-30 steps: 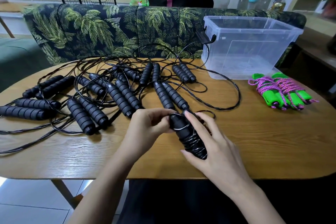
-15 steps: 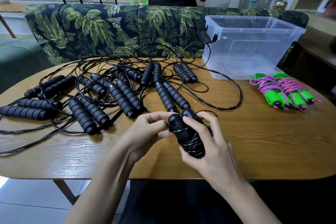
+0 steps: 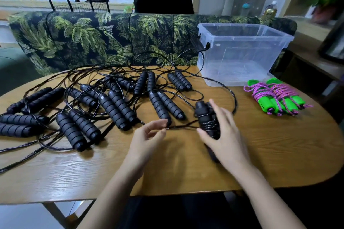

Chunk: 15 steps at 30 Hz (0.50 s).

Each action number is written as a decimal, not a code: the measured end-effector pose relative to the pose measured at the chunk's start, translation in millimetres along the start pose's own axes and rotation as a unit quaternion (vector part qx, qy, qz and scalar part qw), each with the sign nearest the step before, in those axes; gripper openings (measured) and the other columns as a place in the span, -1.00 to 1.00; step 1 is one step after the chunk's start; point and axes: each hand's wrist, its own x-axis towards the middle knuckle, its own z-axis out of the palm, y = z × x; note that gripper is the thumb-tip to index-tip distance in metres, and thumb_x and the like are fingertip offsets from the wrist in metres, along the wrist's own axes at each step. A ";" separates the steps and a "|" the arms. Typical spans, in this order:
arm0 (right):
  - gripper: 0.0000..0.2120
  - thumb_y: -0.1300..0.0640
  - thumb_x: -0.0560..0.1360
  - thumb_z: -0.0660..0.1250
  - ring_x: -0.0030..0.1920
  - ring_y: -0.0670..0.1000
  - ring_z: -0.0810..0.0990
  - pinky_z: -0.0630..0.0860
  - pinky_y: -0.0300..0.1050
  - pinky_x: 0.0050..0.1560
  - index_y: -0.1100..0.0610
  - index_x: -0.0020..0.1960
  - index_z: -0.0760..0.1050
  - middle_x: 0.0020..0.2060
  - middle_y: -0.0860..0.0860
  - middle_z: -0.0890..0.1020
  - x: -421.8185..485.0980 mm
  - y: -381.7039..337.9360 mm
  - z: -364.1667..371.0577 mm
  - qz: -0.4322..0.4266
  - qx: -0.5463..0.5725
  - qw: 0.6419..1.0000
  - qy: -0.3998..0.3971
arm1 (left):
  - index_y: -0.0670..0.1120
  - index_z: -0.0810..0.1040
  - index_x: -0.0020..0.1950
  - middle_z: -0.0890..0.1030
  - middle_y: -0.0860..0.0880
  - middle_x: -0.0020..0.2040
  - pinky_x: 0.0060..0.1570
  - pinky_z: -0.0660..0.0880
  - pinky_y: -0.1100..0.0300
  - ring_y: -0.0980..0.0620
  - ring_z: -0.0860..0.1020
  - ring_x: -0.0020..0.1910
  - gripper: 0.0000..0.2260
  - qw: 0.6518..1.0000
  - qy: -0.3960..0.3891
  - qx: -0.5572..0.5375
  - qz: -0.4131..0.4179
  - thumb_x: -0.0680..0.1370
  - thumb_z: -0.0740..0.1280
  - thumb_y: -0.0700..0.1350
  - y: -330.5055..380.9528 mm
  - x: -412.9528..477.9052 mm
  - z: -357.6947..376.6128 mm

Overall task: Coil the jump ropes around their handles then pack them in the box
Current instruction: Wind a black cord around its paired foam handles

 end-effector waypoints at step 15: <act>-0.27 -0.28 0.59 0.11 0.51 0.26 0.14 0.08 0.42 0.42 0.01 0.60 -0.08 0.48 0.21 0.26 176.8 114.2 -38.5 0.148 -0.318 0.935 -0.049 | 0.13 0.20 0.57 0.18 -0.02 0.58 0.52 0.06 -0.13 -0.11 0.10 0.56 -0.47 0.834 -0.023 0.535 0.136 0.62 0.18 0.19 2.3 102.6 19.8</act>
